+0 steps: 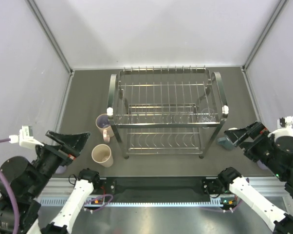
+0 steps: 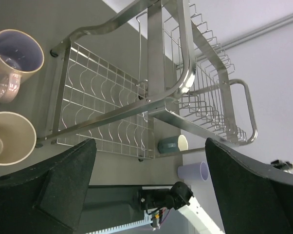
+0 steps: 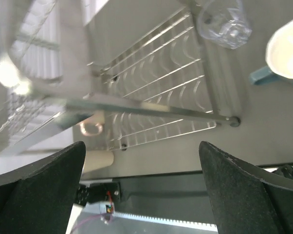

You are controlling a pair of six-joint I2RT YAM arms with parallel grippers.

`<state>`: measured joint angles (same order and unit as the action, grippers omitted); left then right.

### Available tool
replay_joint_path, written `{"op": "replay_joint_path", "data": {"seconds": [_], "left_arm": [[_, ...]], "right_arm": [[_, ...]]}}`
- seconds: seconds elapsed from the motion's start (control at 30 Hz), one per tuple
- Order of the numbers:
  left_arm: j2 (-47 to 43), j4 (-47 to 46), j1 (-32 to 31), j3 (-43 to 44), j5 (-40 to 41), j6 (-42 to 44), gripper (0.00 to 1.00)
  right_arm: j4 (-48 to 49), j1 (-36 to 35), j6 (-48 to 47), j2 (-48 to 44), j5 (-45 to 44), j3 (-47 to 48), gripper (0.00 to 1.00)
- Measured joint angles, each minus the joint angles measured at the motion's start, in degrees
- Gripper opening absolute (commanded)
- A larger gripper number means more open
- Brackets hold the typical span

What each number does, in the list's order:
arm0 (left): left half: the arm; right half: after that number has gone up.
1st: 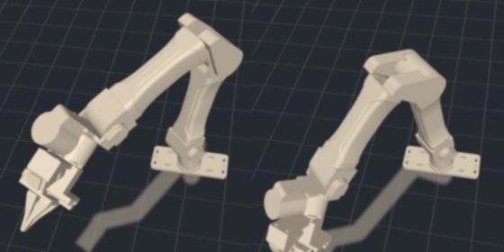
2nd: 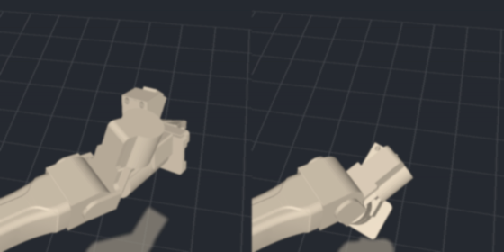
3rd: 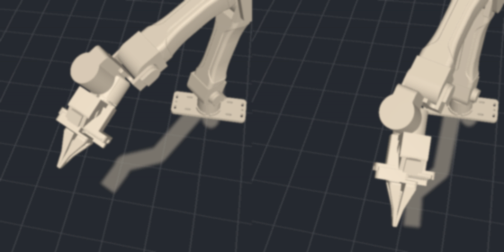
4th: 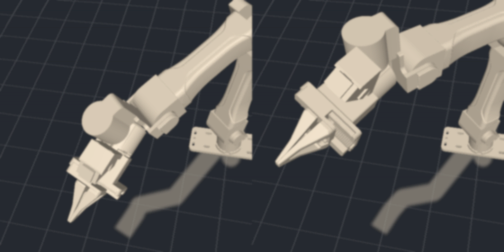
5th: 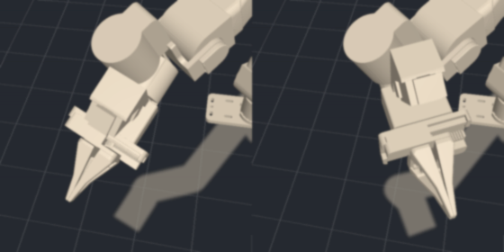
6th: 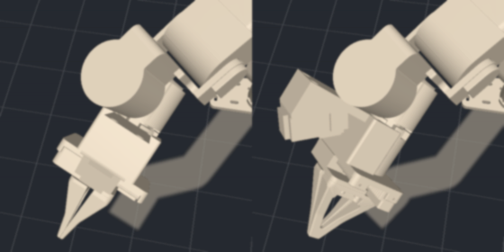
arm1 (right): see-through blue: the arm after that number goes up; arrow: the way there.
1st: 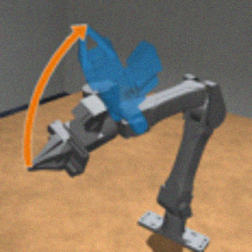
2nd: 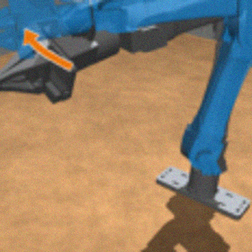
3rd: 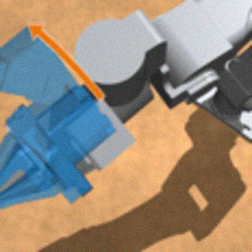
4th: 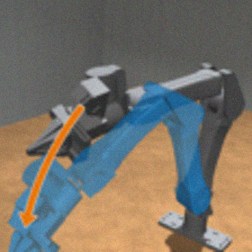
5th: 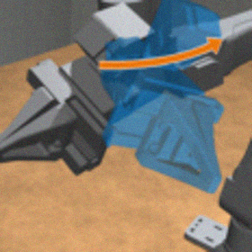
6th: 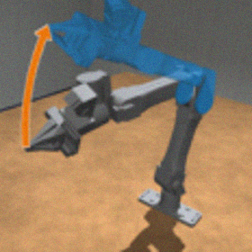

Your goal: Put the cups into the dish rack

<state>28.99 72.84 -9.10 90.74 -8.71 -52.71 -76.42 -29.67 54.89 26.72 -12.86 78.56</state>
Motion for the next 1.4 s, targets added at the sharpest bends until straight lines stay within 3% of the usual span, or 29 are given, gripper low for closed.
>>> {"op": "replay_joint_path", "data": {"seconds": [0.27,0.5,0.73,0.9,1.07,1.4], "left_arm": [[-8.4,-2.0,-19.5,-9.0,14.5,-8.8,0.99],[-0.8,-1.2,-19.6,-1.9,20.5,-5.2,0.99],[2.6,-1.1,-12.2,-2.2,19.2,1.8,0.99],[5.0,-1.1,-4.5,-0.3,15.1,8.6,0.99],[6.8,-1.1,-2.5,0.2,12.5,12.5,0.99],[7.1,-1.1,-2.3,0.2,12.0,17.4,0.97]], "right_arm": [[-1.2,-1.1,0.9,3.9,-16.2,-2.8,1.00],[-1.2,-2.1,-4.6,9.4,-25.5,-2.8,1.00],[-1.2,-1.2,-9.6,19.6,-30.2,-2.8,1.00],[1.3,8.4,-15.7,22.8,-25.0,-5.0,1.00],[6.4,28.6,-24.8,24.9,-10.6,-7.3,1.00],[13.2,35.9,-31.2,35.2,4.3,-7.3,1.00]]}}
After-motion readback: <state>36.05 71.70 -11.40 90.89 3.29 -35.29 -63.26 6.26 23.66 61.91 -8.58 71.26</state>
